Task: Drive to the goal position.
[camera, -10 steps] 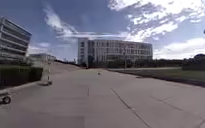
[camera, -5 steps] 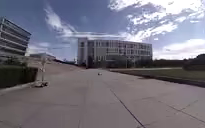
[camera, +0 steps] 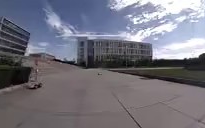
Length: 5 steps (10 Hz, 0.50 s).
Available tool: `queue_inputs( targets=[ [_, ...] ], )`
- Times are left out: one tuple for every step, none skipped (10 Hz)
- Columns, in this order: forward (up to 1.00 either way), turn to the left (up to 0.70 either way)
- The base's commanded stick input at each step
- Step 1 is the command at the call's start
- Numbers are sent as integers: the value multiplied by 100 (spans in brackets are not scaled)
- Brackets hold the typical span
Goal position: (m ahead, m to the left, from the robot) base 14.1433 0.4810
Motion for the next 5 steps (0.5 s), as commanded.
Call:
queue_inputs(
  targets=[
    [70,0],
    [70,0],
    [70,0],
    [70,1],
    [70,2]
  ],
)
